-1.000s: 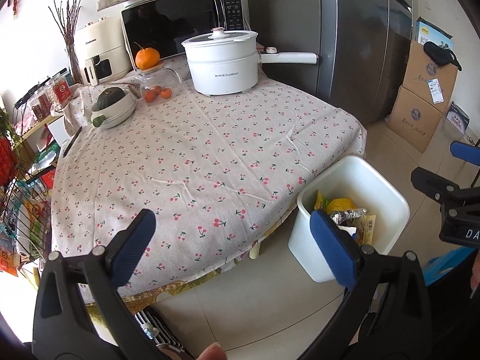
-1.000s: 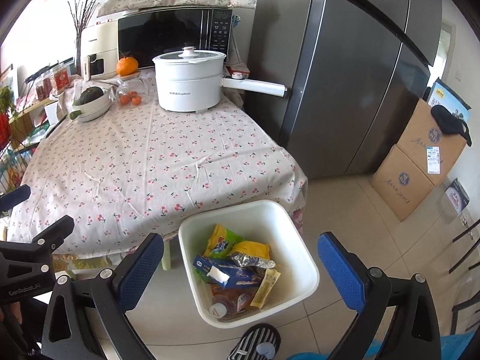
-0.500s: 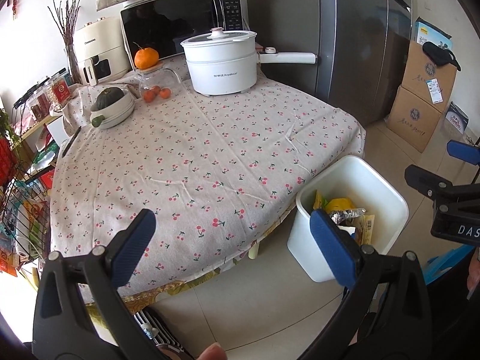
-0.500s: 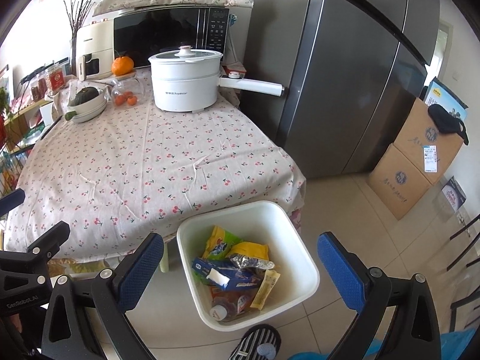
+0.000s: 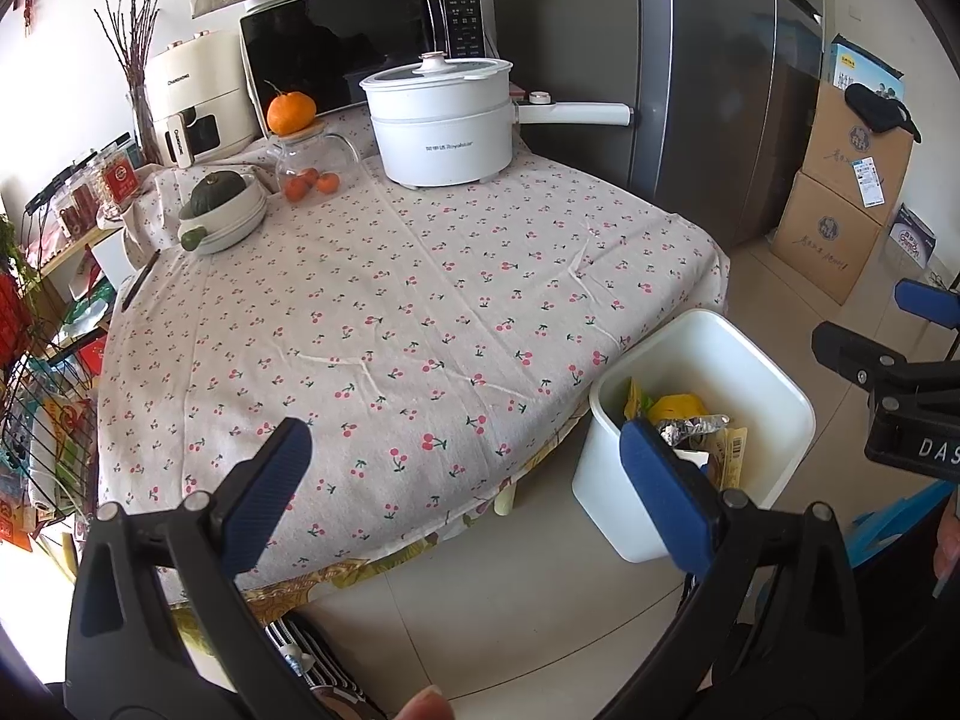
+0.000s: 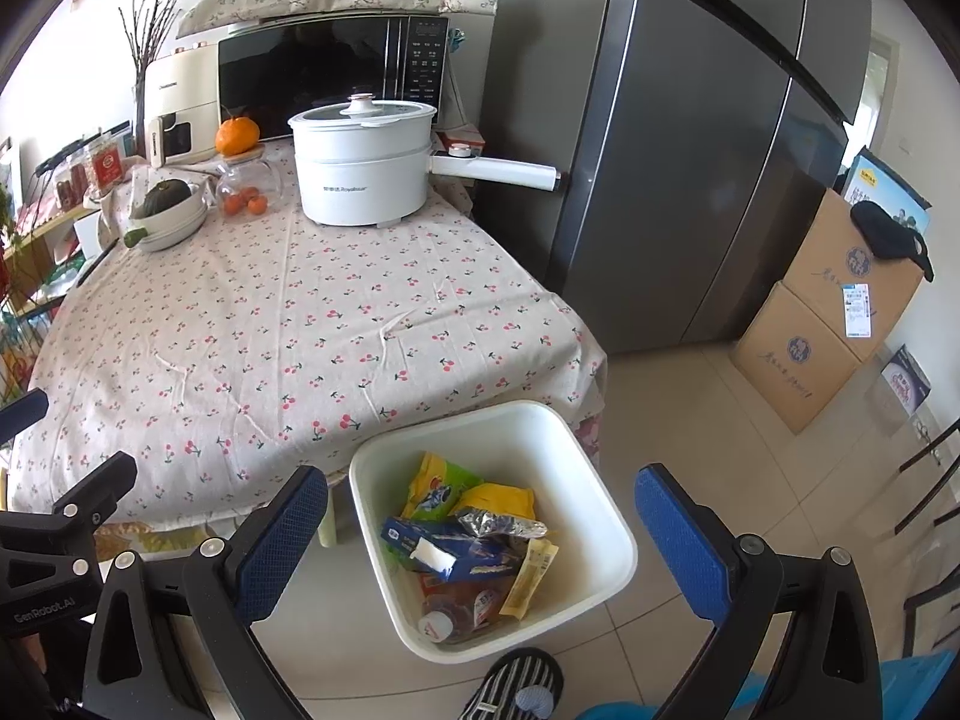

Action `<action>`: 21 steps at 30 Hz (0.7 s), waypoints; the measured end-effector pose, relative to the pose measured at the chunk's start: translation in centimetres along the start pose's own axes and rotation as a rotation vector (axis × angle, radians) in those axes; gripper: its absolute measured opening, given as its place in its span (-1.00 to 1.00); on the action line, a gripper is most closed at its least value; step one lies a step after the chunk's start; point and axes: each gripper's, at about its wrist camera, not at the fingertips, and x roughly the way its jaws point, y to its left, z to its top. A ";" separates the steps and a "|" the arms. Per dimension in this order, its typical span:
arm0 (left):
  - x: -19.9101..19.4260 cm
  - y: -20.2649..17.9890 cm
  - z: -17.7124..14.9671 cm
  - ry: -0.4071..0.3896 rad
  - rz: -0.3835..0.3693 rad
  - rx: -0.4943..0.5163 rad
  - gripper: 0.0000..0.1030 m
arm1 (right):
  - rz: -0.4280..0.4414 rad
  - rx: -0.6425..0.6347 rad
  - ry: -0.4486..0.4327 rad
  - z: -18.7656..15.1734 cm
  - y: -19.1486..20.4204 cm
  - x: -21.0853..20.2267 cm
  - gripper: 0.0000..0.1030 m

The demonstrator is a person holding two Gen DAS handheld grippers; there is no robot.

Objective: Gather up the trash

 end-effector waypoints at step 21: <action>0.0 0.2 0.0 0.003 0.002 -0.001 0.98 | -0.005 0.010 -0.003 0.0 -0.2 0.0 1.00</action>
